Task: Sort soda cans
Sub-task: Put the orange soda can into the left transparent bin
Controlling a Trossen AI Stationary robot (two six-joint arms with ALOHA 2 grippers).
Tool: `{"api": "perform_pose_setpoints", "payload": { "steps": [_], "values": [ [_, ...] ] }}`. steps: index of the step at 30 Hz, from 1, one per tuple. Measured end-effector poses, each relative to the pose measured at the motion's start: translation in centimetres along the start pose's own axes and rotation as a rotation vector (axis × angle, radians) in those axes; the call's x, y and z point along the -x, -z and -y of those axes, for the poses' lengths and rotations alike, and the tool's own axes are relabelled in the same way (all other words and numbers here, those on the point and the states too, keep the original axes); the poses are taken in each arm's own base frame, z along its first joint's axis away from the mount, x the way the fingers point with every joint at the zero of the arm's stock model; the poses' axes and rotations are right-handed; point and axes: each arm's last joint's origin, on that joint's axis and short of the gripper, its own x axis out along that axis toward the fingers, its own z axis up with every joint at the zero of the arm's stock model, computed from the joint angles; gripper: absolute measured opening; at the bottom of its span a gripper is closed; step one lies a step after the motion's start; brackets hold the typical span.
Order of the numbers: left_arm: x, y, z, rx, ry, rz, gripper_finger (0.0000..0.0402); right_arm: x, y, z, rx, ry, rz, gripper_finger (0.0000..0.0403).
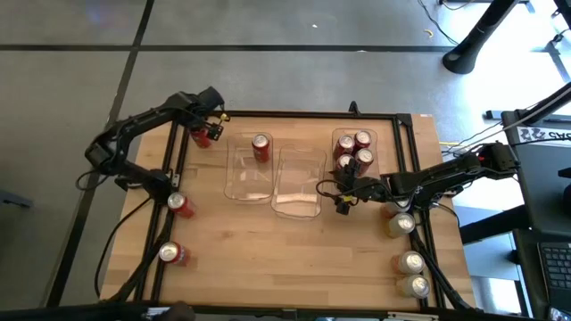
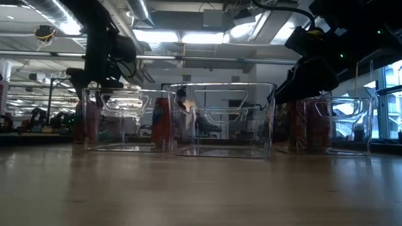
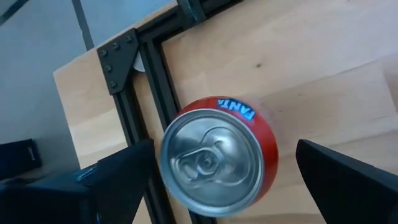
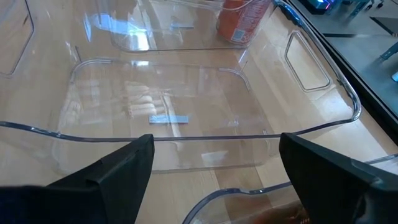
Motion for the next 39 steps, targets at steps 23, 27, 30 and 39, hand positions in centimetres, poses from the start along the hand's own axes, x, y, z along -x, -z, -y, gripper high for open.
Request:
{"api": "perform_pose_setpoints", "payload": {
  "steps": [23, 27, 30, 39],
  "values": [
    [-3.0, -0.5, 1.8, -0.124, -0.006, -0.139, 0.0324, 0.0, 0.0, 0.0, 0.0, 0.0, -0.001, 0.0347],
    [-2.0, -0.1, 1.8, -0.138, 0.032, -0.129, 0.032, 0.0, 0.0, 0.0, 0.0, 0.0, -0.001, 0.0347],
    [-0.1, -0.1, 1.5, -0.137, 0.044, -0.067, 0.0318, 0.0, 0.0, 0.0, 0.001, 0.0, -0.001, 0.0347],
    [6.1, 1.0, 1.5, -0.18, 0.083, 0.072, 0.0317, 0.0, 0.0, 0.0, 0.0, 0.0, 0.0, 0.0347]
  ]
}}
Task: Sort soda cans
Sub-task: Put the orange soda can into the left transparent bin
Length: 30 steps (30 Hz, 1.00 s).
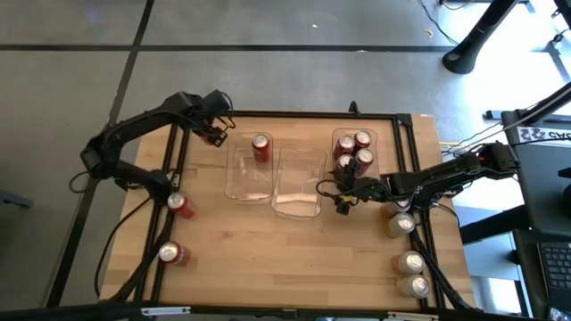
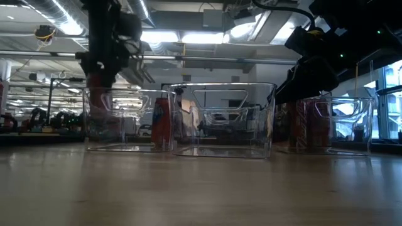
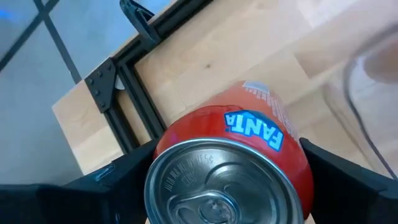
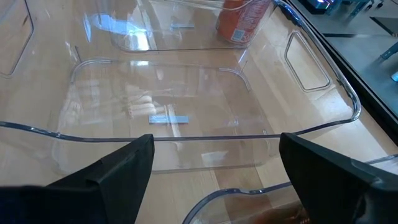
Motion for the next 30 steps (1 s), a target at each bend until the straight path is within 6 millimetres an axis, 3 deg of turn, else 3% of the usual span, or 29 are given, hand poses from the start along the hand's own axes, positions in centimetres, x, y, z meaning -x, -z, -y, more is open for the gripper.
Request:
{"api": "perform_pose_setpoints", "payload": {
  "steps": [13, 24, 30],
  "values": [
    [6.4, -0.3, 2.4, -0.146, 0.095, 0.204, 0.0316, 0.0, -0.2, 0.0, -0.008, -0.001, 0.015, 0.0347],
    [7.8, -0.2, 6.3, -0.312, 0.173, 0.344, 0.0317, 0.0, -0.2, 0.0, -0.007, -0.001, 0.014, 0.0347],
    [6.7, -0.5, 8.4, -0.374, 0.16, 0.297, 0.0317, 0.0, -0.1, 0.0, -0.007, -0.001, 0.013, 0.0347]
  ]
}}
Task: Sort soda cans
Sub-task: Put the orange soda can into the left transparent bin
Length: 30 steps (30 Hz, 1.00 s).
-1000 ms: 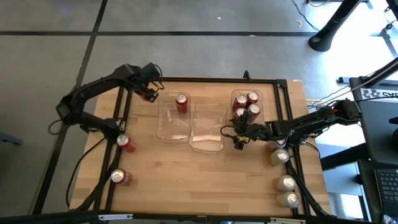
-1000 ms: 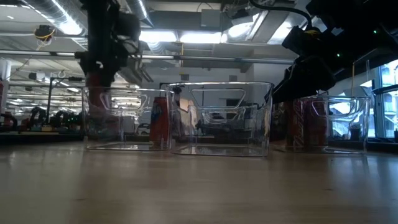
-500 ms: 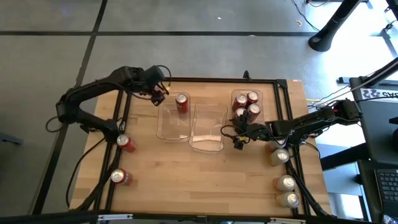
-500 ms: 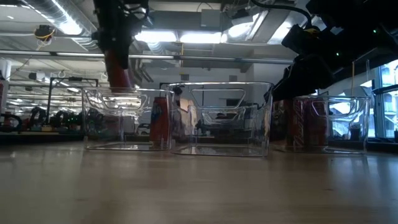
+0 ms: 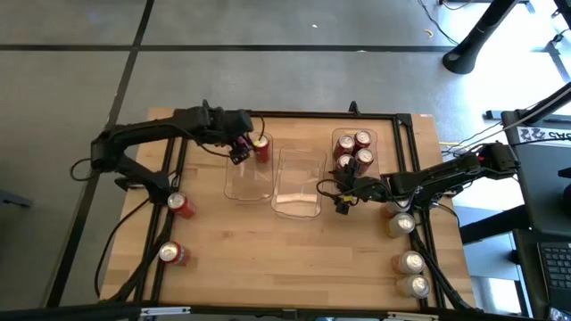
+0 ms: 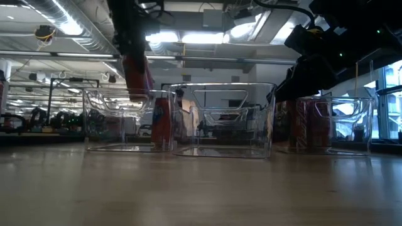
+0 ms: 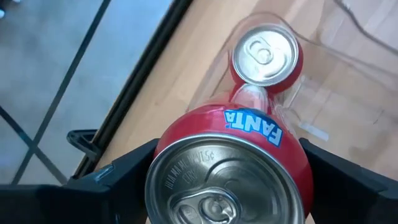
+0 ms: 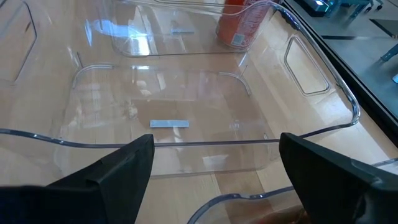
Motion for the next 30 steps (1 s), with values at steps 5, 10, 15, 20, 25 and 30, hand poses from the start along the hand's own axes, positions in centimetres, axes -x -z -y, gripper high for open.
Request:
{"api": "perform_pose_setpoints", "payload": {
  "steps": [5, 10, 15, 20, 25, 30],
  "values": [
    [-1.7, -0.5, 1.3, -0.04, -0.005, -0.057, 0.0317, 0.0, 0.0, 0.0, 0.0, 0.0, 0.0, 0.0347],
    [-3.7, -0.8, 2.3, -0.069, -0.016, -0.13, 0.0316, 0.0, 0.0, 0.0, 0.0, 0.0, -0.001, 0.0347],
    [-5.8, -1.2, 3.2, -0.087, -0.026, -0.183, 0.0317, 0.0, 0.0, 0.0, 0.0, -0.005, 0.0, 0.0347],
    [-7.8, -1.2, 4.1, -0.094, -0.04, -0.247, 0.0317, 0.0, 0.0, 0.0, 0.0, -0.008, -0.001, 0.0347],
    [-9.5, -1.2, 4.5, -0.052, -0.058, -0.295, 0.0317, 0.0, 0.0, 0.0, 0.0, -0.008, -0.001, 0.0347],
    [-10.4, -1.2, 4.2, -0.008, -0.069, -0.305, 0.0317, 0.0, 0.0, 0.0, 0.001, -0.008, -0.002, 0.0347]
  ]
}}
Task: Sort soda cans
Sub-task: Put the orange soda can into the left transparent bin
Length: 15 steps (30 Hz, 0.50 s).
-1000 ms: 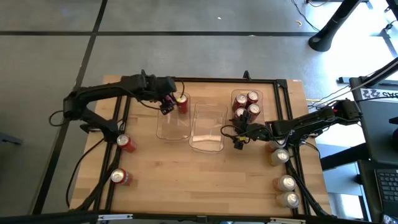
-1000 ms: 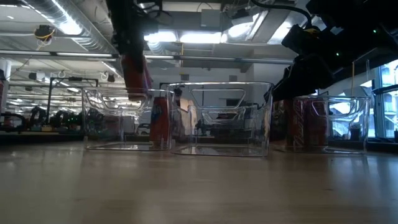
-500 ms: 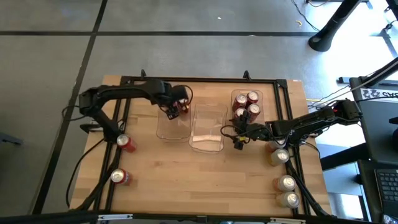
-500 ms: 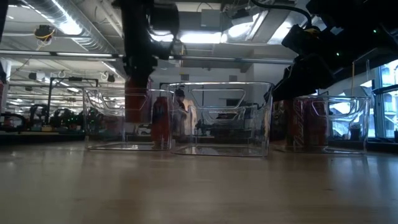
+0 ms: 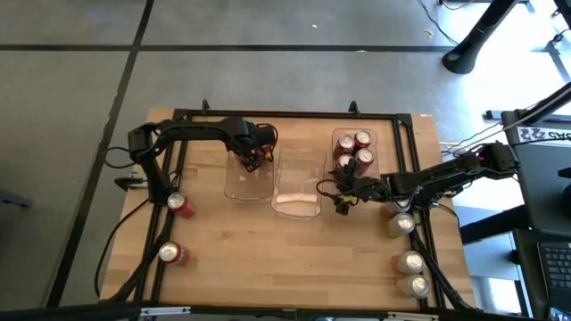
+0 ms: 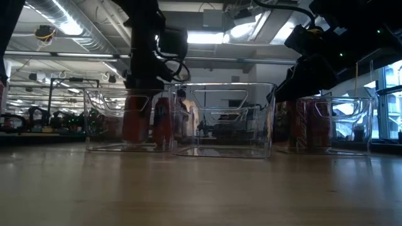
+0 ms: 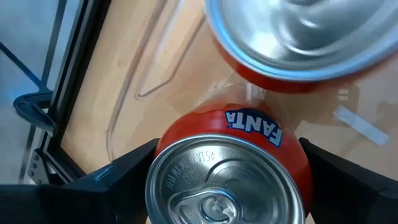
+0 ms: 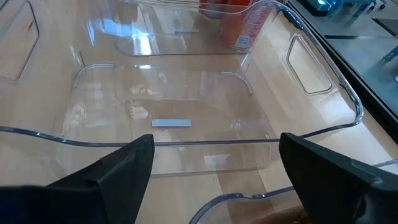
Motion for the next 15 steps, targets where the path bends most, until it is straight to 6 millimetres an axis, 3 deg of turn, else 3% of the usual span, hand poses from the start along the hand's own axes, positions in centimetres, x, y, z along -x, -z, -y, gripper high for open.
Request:
{"api": "perform_pose_setpoints", "payload": {
  "steps": [15],
  "values": [
    [-0.71, 0.06, -0.27, -0.007, -0.003, -0.001, 0.0356, 0.0, 0.0, 0.0, 0.0, 0.0, 0.0, 0.0347]
  ]
}}
